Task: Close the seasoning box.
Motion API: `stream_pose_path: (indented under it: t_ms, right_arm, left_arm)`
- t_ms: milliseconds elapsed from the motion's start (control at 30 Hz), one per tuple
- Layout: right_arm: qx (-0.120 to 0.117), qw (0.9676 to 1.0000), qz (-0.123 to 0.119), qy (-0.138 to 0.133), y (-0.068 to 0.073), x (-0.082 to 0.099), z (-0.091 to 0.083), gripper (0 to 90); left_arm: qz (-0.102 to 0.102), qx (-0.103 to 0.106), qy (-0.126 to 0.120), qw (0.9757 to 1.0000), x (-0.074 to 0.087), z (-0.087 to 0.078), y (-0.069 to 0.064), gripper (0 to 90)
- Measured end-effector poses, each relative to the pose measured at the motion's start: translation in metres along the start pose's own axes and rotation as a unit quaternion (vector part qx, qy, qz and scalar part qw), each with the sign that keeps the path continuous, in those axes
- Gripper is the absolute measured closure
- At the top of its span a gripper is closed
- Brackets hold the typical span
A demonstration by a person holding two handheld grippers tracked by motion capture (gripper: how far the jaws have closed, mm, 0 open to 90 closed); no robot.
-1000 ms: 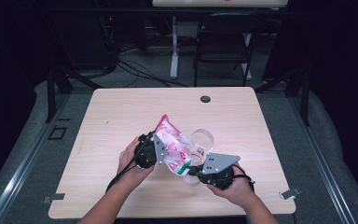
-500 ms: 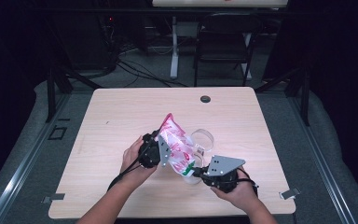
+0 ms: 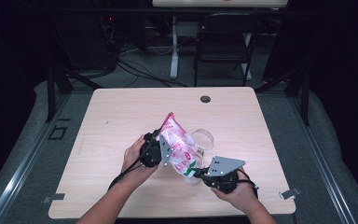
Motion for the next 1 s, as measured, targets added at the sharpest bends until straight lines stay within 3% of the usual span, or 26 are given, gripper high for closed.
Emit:
stream_pose_path:
  t_ms: [300,1000]
  right_arm:
    - [-0.001,1.0000,0.001,0.001,-0.0010,0.0012,0.0024,90.0]
    - [0.001,1.0000,0.007,0.002,-0.0027,0.0041,0.0036,90.0]
  left_arm:
    - [0.008,-0.014,-0.005,0.9999,0.0007,-0.0012,0.0003,59.1]
    - [0.023,-0.024,-0.008,0.9994,0.0011,-0.0016,-0.0011,59.2]
Point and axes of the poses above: each handheld gripper's, and its own axes: z roughly forward along the jaws, x roughly out of its underside, y roughly to its left, the point moved 1 cm from there along z, roughly forward along the jaws, and after that the axes turned 12 degrees about -z, right-handed, at the moved point
